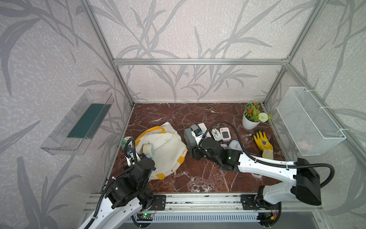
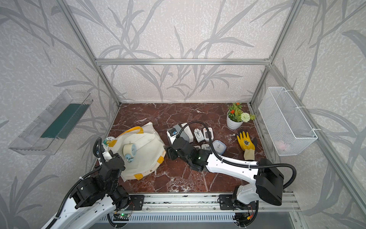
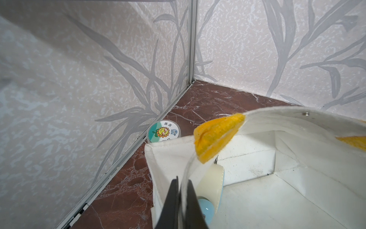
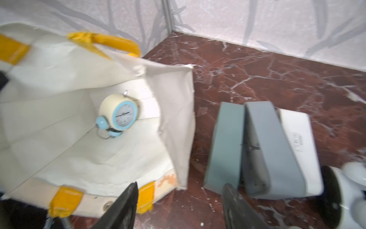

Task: Take the alarm clock out of the canvas bag
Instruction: Place the alarm at the center of the board.

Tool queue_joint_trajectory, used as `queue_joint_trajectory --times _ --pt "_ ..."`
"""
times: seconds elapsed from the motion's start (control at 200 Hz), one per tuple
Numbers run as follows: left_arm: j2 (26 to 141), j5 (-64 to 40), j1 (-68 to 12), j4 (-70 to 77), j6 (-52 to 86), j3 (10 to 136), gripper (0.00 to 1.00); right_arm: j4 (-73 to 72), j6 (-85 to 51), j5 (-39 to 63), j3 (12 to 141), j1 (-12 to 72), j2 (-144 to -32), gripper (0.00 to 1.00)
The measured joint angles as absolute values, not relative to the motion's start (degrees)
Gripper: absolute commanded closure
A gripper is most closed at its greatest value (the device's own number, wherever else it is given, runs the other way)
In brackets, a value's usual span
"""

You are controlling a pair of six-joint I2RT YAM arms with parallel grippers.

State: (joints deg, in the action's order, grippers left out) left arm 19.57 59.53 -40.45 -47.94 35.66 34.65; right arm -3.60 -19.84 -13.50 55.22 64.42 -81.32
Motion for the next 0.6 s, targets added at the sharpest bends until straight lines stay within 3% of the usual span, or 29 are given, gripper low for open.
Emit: queue_joint_trajectory --times 0.325,0.6 --pt "19.5 58.7 -40.4 -47.8 35.6 34.7 1.00 -8.4 -17.5 -5.6 57.0 72.0 -91.4 0.35" --pt "19.2 57.8 -40.4 -46.3 34.4 34.7 1.00 -6.8 -18.4 -3.7 70.6 72.6 -106.2 0.34"
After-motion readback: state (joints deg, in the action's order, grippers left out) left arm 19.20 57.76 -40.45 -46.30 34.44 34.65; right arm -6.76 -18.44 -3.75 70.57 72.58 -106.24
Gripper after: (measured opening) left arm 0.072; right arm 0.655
